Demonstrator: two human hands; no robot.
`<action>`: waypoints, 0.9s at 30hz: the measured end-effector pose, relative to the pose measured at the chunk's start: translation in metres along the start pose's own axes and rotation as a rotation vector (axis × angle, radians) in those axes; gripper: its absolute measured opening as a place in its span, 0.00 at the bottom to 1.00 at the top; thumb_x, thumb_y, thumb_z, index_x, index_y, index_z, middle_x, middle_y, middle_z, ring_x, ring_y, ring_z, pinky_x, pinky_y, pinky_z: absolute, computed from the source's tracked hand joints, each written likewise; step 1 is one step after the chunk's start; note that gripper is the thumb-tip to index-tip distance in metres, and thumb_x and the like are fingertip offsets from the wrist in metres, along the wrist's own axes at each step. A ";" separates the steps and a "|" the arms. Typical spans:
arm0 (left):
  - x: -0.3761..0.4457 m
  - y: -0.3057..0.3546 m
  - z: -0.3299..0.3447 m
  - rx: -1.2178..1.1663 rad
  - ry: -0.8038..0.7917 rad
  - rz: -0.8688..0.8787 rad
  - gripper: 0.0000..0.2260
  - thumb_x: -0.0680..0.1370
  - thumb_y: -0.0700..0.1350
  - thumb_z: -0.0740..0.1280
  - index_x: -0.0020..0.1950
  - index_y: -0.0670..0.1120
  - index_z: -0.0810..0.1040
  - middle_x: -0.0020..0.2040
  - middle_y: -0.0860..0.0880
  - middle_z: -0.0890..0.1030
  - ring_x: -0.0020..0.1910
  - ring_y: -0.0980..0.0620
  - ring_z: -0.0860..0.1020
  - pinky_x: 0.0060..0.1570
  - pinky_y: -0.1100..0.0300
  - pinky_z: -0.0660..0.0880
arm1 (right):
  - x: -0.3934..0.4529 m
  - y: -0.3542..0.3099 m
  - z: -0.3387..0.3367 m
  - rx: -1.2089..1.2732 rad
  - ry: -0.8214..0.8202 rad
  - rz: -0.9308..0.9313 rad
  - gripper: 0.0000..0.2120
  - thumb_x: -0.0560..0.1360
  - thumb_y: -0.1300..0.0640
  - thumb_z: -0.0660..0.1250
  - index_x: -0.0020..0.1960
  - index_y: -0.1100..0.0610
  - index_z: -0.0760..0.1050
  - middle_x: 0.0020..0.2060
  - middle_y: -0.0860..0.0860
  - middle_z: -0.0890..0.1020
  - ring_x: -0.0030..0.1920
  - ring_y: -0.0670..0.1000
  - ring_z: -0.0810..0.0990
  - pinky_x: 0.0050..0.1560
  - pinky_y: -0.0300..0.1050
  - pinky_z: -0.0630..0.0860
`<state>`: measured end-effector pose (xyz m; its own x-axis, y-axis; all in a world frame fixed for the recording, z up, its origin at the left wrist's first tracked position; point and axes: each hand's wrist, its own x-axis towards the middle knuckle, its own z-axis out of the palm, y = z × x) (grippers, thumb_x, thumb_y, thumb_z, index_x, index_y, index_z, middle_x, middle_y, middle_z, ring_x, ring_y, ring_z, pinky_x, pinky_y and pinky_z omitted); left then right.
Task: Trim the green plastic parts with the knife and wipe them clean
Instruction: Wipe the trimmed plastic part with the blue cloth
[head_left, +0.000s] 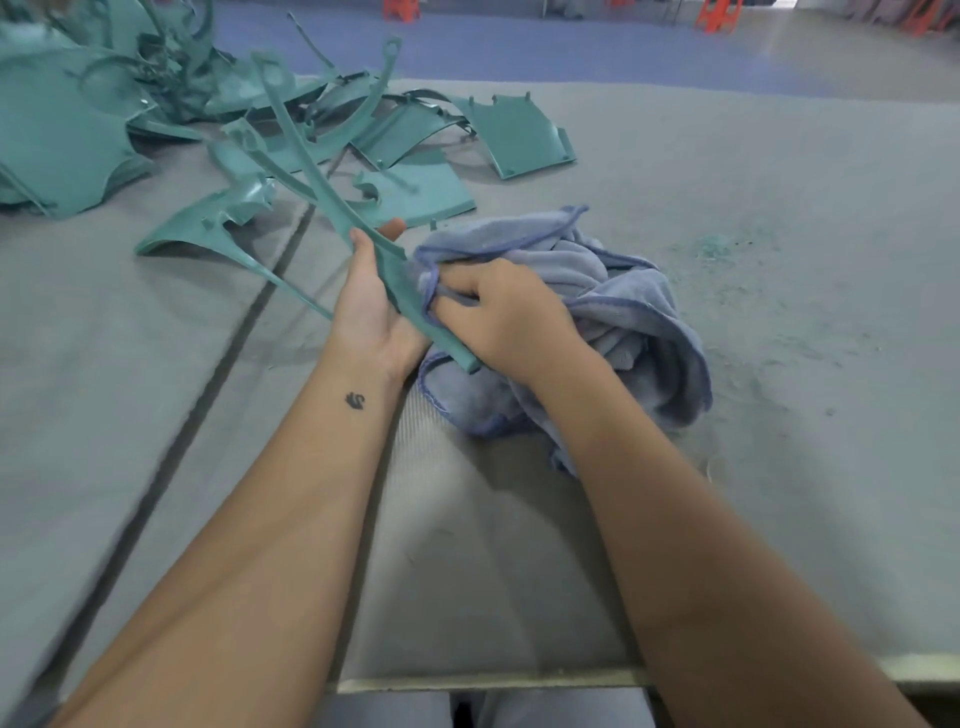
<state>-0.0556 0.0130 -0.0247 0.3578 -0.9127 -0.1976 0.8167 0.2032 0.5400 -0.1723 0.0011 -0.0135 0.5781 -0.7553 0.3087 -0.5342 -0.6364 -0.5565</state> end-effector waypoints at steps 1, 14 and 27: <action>-0.001 0.000 0.001 -0.032 -0.012 0.027 0.21 0.84 0.57 0.53 0.58 0.41 0.75 0.52 0.39 0.82 0.50 0.40 0.81 0.51 0.46 0.80 | 0.001 -0.001 0.003 -0.105 0.041 0.021 0.11 0.79 0.54 0.61 0.38 0.52 0.74 0.37 0.52 0.79 0.43 0.55 0.77 0.46 0.51 0.73; -0.004 0.004 -0.004 0.041 -0.016 -0.009 0.22 0.84 0.58 0.50 0.61 0.45 0.75 0.49 0.39 0.83 0.45 0.43 0.83 0.40 0.53 0.82 | 0.000 -0.010 0.010 -0.189 -0.126 -0.256 0.11 0.80 0.54 0.59 0.54 0.57 0.78 0.52 0.52 0.81 0.56 0.53 0.76 0.54 0.46 0.68; -0.008 0.002 -0.004 0.068 0.111 0.042 0.24 0.83 0.58 0.52 0.39 0.42 0.73 0.28 0.45 0.77 0.28 0.47 0.80 0.30 0.59 0.79 | 0.006 -0.020 -0.001 0.129 0.017 0.106 0.20 0.71 0.55 0.63 0.27 0.55 0.55 0.23 0.50 0.58 0.28 0.48 0.56 0.28 0.46 0.57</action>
<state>-0.0550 0.0217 -0.0256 0.4417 -0.8585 -0.2607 0.7690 0.2126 0.6029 -0.1589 0.0092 -0.0002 0.5114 -0.8205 0.2553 -0.5073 -0.5281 -0.6810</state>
